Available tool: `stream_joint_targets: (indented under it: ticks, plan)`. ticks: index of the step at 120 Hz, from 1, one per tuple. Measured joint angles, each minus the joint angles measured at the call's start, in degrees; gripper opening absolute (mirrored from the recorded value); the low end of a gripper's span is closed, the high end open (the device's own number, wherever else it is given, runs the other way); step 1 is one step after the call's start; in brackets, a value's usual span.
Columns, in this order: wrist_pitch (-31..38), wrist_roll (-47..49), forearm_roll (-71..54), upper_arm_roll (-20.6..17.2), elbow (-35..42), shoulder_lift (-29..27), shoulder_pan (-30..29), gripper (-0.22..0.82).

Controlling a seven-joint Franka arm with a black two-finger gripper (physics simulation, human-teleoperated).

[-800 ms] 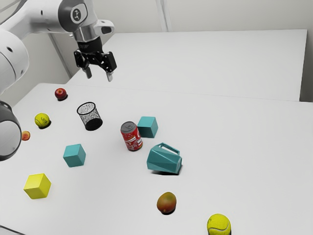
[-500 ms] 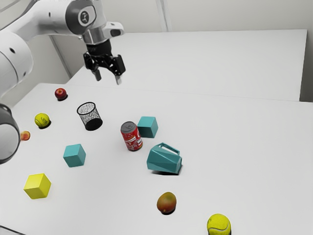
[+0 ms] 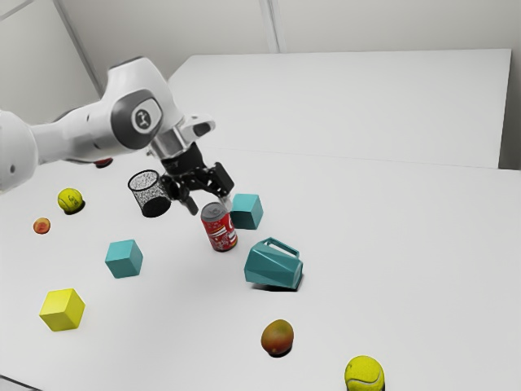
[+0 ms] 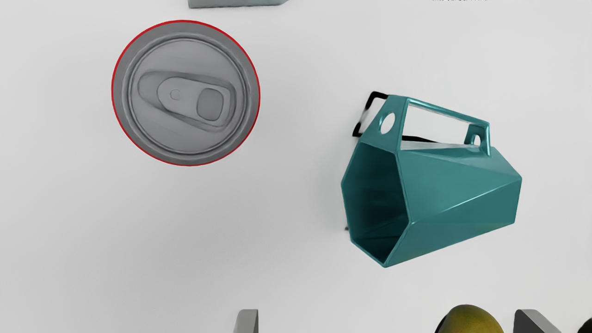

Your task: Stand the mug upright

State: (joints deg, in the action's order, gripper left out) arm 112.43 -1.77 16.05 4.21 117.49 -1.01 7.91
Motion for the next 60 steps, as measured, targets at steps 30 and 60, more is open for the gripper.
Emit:
stream_joint_targets:
  ticks: [30, 60]
  plan:
    - [6.61, 1.47, 6.88, -0.08, 6.70, 0.27, 0.54, 0.60]
    - [10.86, 1.86, 10.75, -0.08, 9.49, 2.70, 1.25, 0.60]
